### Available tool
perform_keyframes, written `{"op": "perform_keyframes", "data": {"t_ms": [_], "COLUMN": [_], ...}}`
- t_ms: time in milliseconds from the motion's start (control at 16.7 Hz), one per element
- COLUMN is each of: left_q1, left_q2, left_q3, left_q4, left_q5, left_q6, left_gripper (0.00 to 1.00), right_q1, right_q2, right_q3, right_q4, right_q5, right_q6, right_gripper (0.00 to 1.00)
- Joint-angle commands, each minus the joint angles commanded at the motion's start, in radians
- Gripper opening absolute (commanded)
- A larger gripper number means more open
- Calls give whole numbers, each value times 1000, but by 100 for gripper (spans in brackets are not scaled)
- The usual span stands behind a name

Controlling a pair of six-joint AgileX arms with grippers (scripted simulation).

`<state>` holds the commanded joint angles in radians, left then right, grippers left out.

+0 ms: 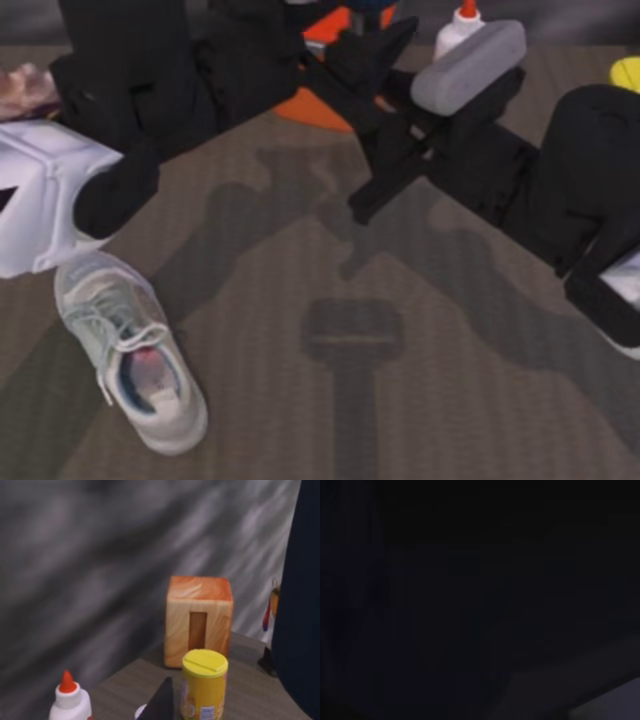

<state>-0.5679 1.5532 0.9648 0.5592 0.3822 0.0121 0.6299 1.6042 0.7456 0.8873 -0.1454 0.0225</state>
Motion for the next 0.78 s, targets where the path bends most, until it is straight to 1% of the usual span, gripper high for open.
{"op": "perform_keyframes", "data": {"t_ms": [360, 420, 780], "left_q1": [0, 0, 0], "left_q2": [0, 0, 0], "left_q3": [0, 0, 0], "left_q4": [0, 0, 0], "left_q5": [0, 0, 0], "left_q6": [0, 0, 0], "left_gripper": [2, 0, 0], "right_q1": [0, 0, 0], "right_q2": [0, 0, 0], "right_q3": [0, 0, 0], "right_q4": [0, 0, 0], "right_q5": [0, 0, 0], "right_q6": [0, 0, 0], "right_gripper": [0, 0, 0]}}
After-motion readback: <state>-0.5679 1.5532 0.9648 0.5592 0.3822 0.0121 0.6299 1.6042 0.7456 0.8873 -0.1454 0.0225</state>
